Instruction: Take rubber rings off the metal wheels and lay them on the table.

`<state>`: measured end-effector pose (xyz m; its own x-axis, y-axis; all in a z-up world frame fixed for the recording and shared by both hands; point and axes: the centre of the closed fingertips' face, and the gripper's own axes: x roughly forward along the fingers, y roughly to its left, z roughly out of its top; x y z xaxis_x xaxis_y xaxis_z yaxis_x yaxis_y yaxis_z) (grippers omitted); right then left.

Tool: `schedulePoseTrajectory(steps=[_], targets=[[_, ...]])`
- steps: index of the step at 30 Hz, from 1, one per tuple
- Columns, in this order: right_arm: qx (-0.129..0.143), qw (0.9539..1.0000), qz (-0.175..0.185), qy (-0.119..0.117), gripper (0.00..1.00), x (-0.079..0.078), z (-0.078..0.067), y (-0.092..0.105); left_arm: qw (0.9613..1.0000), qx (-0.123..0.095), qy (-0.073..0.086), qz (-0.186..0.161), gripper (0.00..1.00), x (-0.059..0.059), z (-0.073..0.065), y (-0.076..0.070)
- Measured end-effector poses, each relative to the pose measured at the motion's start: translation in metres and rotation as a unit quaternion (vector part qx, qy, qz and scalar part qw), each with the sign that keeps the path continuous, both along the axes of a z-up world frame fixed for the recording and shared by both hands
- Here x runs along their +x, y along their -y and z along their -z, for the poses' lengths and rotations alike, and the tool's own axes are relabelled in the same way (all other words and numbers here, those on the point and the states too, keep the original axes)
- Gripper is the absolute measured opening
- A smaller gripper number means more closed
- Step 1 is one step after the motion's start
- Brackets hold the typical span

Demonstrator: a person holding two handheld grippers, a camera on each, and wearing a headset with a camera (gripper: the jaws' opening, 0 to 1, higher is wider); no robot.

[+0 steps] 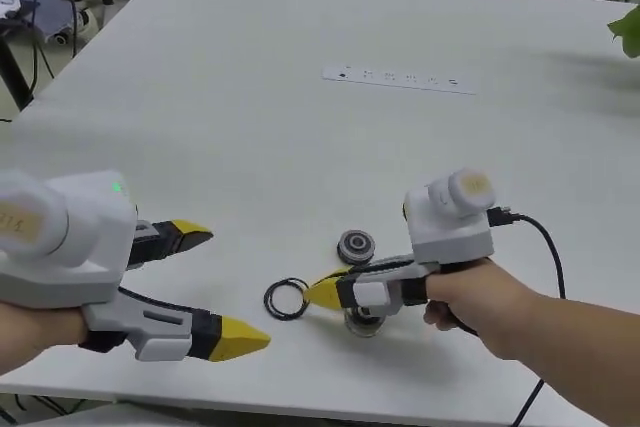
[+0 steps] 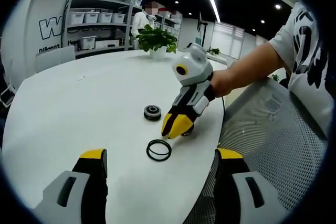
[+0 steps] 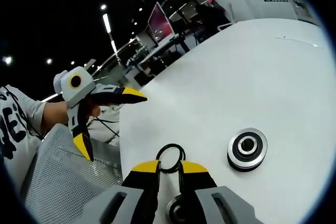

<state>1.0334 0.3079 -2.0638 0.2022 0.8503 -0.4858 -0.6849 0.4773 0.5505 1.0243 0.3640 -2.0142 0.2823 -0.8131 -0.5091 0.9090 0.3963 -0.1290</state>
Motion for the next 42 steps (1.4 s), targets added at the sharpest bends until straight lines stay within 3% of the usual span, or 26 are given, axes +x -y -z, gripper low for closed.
schedulePoseTrajectory(steps=[15, 28, 42], targets=[[0.014, 0.9994, 0.012, 0.030, 0.16, 0.011, -0.017, 0.012, 1.0000, 0.001, 0.003, 0.001, 0.82, 0.007, -0.004, 0.003], [0.023, 0.9975, 0.038, 0.055, 0.18, 0.025, -0.032, 0.031, 0.9999, 0.000, 0.014, 0.005, 0.81, 0.027, -0.013, 0.016], [0.006, 0.9947, 0.054, 0.087, 0.23, 0.035, -0.036, 0.052, 0.9995, -0.001, 0.025, 0.018, 0.81, 0.045, -0.020, 0.032]])
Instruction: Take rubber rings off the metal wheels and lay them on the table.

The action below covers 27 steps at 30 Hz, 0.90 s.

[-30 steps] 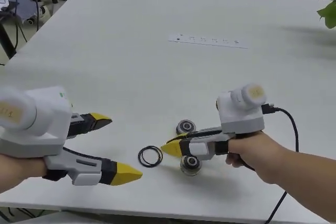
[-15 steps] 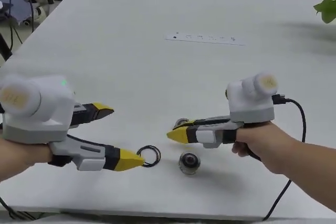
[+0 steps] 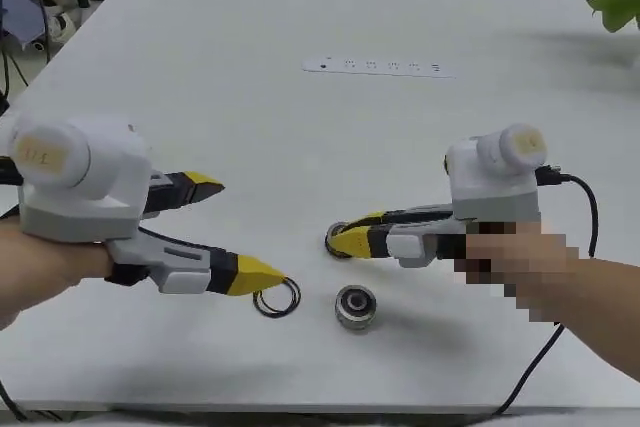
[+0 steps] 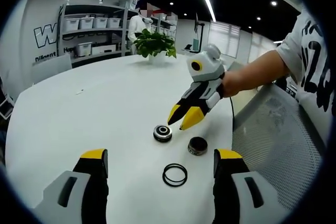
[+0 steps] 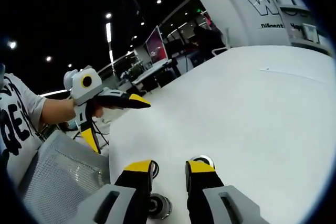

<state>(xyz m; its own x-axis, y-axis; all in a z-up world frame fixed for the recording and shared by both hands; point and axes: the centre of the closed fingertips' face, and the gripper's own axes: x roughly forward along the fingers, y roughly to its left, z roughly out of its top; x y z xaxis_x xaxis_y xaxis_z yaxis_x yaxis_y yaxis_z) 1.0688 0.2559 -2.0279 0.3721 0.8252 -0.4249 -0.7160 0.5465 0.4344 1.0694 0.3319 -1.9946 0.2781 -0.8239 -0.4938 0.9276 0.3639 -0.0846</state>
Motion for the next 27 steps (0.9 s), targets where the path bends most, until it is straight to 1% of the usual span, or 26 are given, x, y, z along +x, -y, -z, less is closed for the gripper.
schedulePoseTrajectory(steps=[2, 3, 4, 6, 8, 11, 12, 18, 27], targets=[[-0.004, 1.0000, 0.002, 0.004, 0.23, 0.001, 0.000, 0.003, 1.0000, 0.001, -0.001, 0.002, 0.80, 0.001, 0.001, 0.003], [-0.012, 0.9998, 0.006, 0.012, 0.24, 0.003, 0.000, 0.006, 1.0000, 0.001, -0.002, 0.004, 0.80, 0.002, 0.002, 0.004], [-0.016, 0.9997, 0.007, 0.016, 0.26, 0.004, 0.000, 0.007, 1.0000, 0.002, -0.002, 0.005, 0.80, 0.002, 0.003, 0.005], [-0.021, 0.9996, 0.008, 0.019, 0.28, 0.004, 0.001, 0.009, 1.0000, 0.004, -0.003, 0.007, 0.80, 0.004, 0.004, 0.008], [-0.030, 0.9992, 0.010, 0.026, 0.28, 0.005, 0.002, 0.013, 0.9999, 0.006, -0.004, 0.008, 0.80, 0.005, 0.006, 0.010], [-0.037, 0.9988, 0.010, 0.031, 0.29, 0.006, 0.003, 0.016, 0.9999, 0.006, -0.005, 0.010, 0.79, 0.007, 0.007, 0.013], [-0.044, 0.9983, 0.009, 0.037, 0.30, 0.006, 0.005, 0.019, 0.9999, 0.007, -0.005, 0.010, 0.79, 0.008, 0.007, 0.014], [-0.064, 0.9969, 0.008, 0.046, 0.30, 0.007, 0.012, 0.027, 0.9999, 0.008, -0.009, 0.011, 0.78, 0.015, 0.011, 0.019], [-0.092, 0.9939, 0.000, 0.060, 0.30, 0.009, 0.022, 0.034, 0.9998, 0.009, -0.015, 0.012, 0.73, 0.020, 0.016, 0.027]])
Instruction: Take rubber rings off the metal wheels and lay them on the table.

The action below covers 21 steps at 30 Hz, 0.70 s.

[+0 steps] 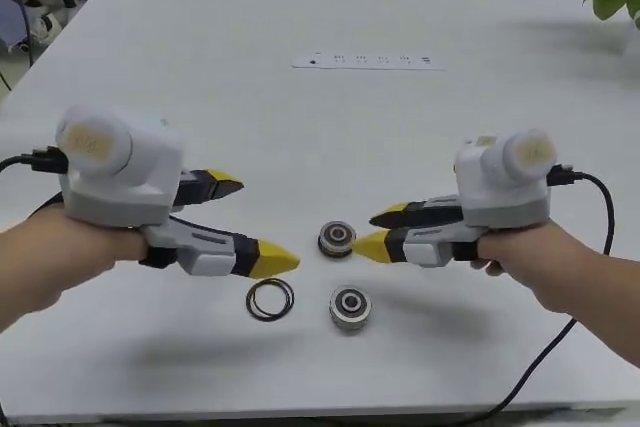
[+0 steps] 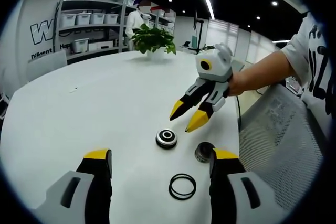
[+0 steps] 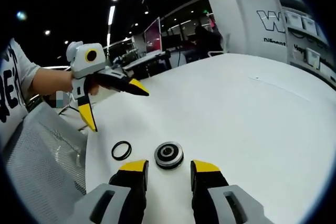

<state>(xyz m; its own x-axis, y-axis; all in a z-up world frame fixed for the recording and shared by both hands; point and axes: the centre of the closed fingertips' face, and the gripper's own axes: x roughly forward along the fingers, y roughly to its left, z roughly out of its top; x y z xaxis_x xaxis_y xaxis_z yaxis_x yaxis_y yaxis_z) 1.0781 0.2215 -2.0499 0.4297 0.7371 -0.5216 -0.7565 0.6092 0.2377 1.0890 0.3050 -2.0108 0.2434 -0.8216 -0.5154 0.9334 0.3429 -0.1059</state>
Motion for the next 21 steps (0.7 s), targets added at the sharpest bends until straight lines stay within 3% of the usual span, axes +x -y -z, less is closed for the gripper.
schedulePoseTrajectory(steps=[6, 10, 21], targets=[[-0.016, 0.9998, -0.012, 0.006, 0.26, -0.001, 0.006, 0.000, 1.0000, 0.001, -0.003, -0.001, 0.71, 0.004, 0.004, 0.005], [-0.020, 0.9997, -0.014, 0.009, 0.31, 0.002, 0.010, 0.001, 1.0000, 0.006, -0.005, 0.004, 0.70, 0.004, 0.008, 0.009], [-0.028, 0.9992, -0.027, 0.012, 0.29, 0.001, 0.018, -0.003, 0.9998, 0.013, -0.009, 0.015, 0.63, 0.004, 0.018, 0.019]])
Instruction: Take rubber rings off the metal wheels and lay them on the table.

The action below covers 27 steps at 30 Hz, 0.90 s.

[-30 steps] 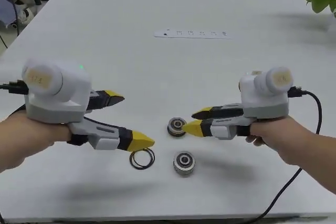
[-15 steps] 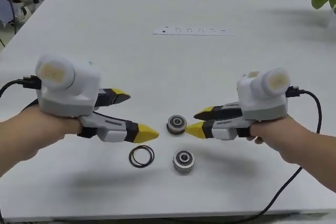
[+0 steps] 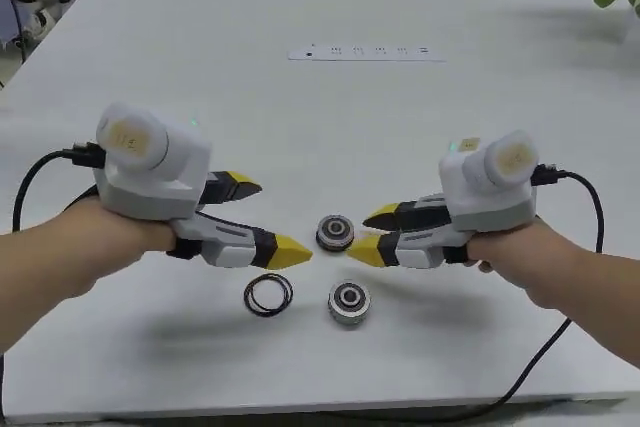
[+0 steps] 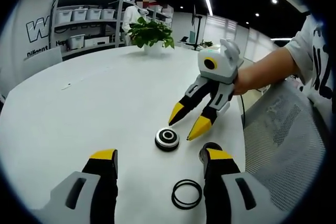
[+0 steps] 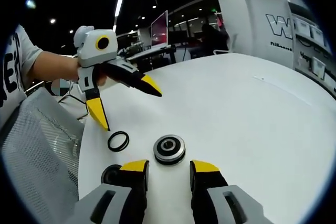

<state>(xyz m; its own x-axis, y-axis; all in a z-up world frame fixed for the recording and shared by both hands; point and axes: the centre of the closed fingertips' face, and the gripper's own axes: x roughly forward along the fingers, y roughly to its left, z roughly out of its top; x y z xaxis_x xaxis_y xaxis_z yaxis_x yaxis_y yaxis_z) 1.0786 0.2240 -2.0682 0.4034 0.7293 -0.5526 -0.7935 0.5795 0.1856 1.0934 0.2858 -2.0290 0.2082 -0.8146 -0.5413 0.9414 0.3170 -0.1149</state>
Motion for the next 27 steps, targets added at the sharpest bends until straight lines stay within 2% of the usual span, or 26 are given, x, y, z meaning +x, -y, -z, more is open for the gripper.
schedulePoseTrajectory(steps=[7, 27], targets=[[-0.001, 1.0000, -0.003, 0.000, 0.28, 0.000, 0.004, -0.004, 1.0000, 0.002, -0.005, 0.008, 0.60, -0.002, 0.004, 0.009], [0.007, 1.0000, 0.000, 0.000, 0.30, -0.001, 0.002, -0.006, 0.9992, 0.006, -0.022, 0.032, 0.44, -0.006, 0.015, 0.033]])
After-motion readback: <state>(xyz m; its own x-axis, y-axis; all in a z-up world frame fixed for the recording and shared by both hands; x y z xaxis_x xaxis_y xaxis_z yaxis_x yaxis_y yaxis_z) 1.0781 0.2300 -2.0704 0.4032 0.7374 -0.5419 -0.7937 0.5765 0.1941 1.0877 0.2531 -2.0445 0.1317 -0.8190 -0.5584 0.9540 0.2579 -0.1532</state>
